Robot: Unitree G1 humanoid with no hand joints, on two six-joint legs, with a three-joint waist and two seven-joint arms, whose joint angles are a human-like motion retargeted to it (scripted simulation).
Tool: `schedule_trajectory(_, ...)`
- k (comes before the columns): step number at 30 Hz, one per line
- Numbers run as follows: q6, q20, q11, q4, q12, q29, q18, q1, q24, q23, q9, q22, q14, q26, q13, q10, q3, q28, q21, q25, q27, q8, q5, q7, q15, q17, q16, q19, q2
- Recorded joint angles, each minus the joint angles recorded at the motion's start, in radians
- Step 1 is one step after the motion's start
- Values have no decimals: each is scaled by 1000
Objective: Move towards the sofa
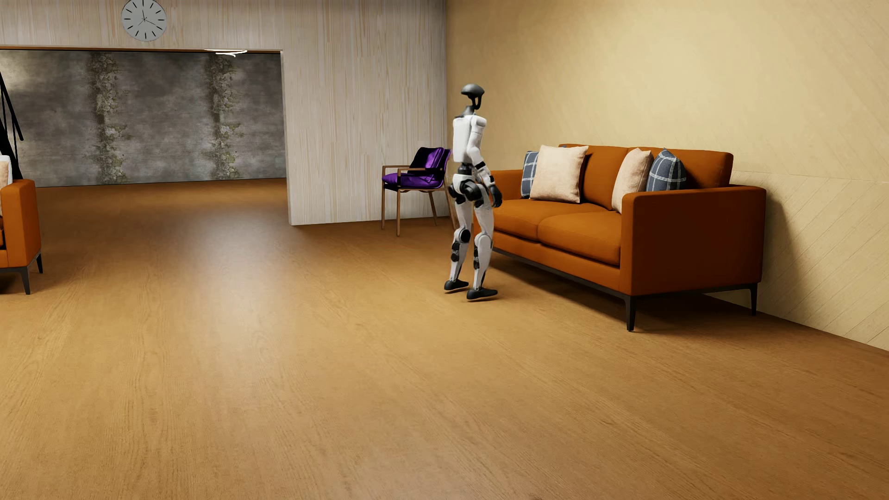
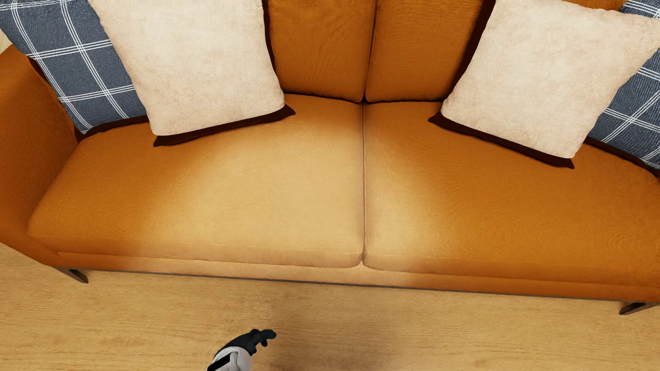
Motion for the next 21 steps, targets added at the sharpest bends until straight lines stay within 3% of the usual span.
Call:
schedule_trajectory(2,6,-79,-35,18,44,-80,-12,23,30,-55,-6,55,2,14,-24,-12,0,-64,-31,54,-25,-5,20,-1,7,18,-5,-9,36)
schedule_trajectory(4,12,-143,-57,26,88,-89,-21,41,43,-98,-13,102,8,9,-28,-31,1,-113,-30,87,-48,-13,31,-6,9,15,-19,-18,58)
schedule_trajectory(7,18,4,-50,30,199,-69,-34,50,-112,-98,-20,52,14,8,-41,-52,5,69,-15,87,-56,-32,38,-25,-3,12,-53,-31,63)
schedule_trajectory(9,21,4,-46,27,226,-64,-40,45,-125,-67,-21,21,19,-1,-43,-57,11,64,-8,82,-42,-55,36,-48,-10,24,-39,-38,67)
schedule_trajectory(15,32,-108,-39,1,135,16,-50,14,-16,65,-20,15,31,29,-52,-55,19,-71,57,20,26,-140,12,-137,-34,52,19,-51,82)
schedule_trajectory(21,38,-96,-27,-18,107,9,-51,7,-13,77,-19,-24,33,5,-40,-57,11,-35,51,12,23,-173,-6,-170,-47,48,8,-55,88)
